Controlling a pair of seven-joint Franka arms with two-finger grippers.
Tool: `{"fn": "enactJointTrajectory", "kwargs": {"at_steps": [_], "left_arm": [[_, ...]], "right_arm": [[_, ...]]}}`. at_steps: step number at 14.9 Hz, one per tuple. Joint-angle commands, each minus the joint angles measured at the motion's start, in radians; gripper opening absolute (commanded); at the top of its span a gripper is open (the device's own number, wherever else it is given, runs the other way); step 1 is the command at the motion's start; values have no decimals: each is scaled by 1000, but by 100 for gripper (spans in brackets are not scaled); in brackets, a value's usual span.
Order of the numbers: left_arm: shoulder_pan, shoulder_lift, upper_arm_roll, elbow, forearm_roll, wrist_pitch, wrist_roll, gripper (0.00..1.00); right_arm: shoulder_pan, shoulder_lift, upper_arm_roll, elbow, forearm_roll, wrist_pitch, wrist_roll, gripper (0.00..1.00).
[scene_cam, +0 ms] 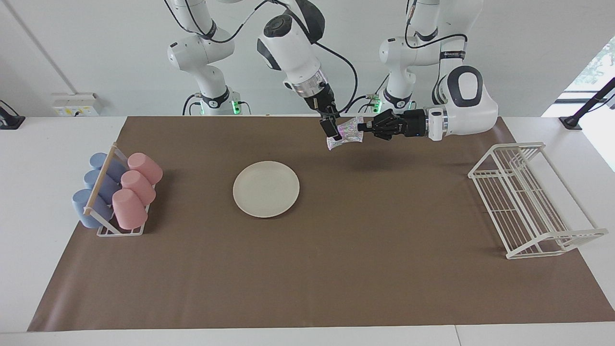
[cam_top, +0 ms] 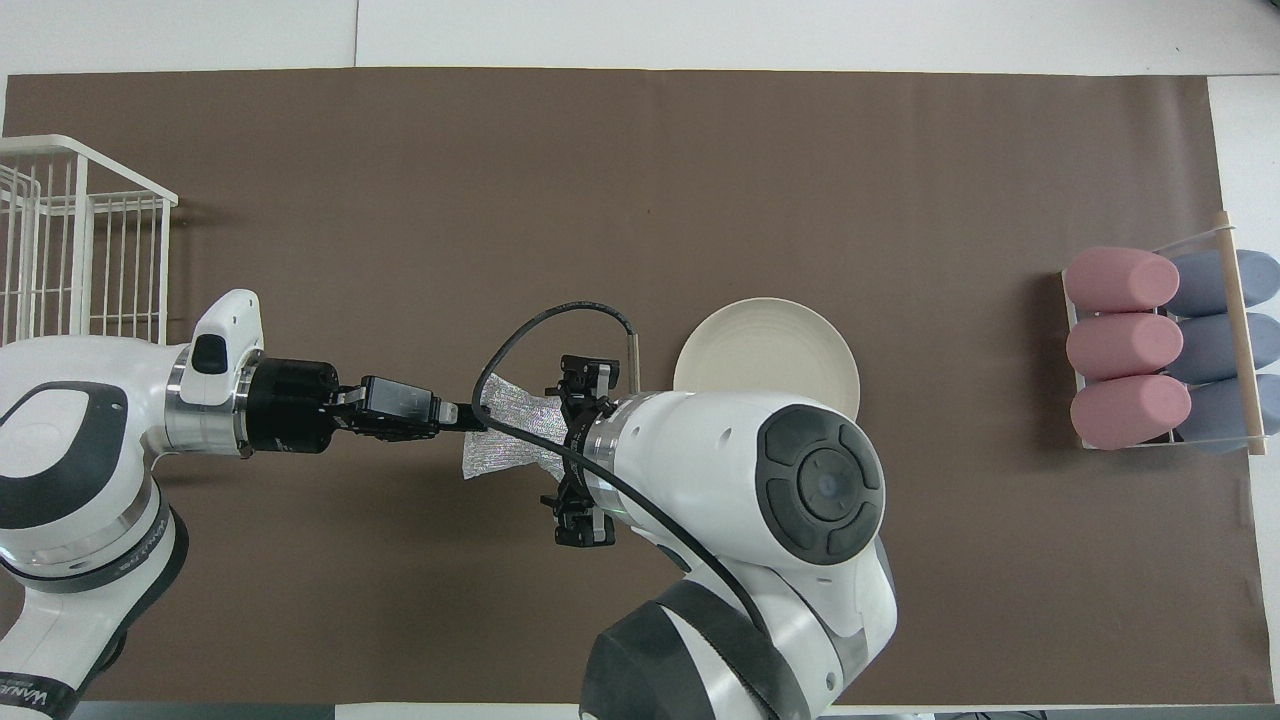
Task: Wipe plate with sponge
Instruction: 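Grasp the clear sponge held by the left gripper with the right gripper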
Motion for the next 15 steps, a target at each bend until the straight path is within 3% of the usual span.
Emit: {"fn": "enactJointTrajectory", "kwargs": {"at_steps": [1, 4, 8, 10, 11, 15], "left_arm": [[-5, -23, 10, -28, -15, 5, 15, 0], [-5, -23, 10, -28, -15, 0, 15, 0], [-5, -23, 10, -28, -13, 0, 15, 0], [-5, -23, 11, -28, -12, 0, 14, 0], [-5, -23, 11, -28, -12, -2, 14, 0], [-4, -23, 13, -28, -10, -11, 14, 0]], "right_arm": [[0, -13, 2, -24, 25, 27, -24, 100], [1, 1, 2, -24, 25, 61, -26, 100], [9, 4, 2, -24, 25, 90, -26, 63], [21, 9, 2, -24, 25, 105, -26, 33], [21, 10, 2, -22, 25, 111, -23, 0], [17, 10, 2, -22, 25, 108, -17, 0]]}}
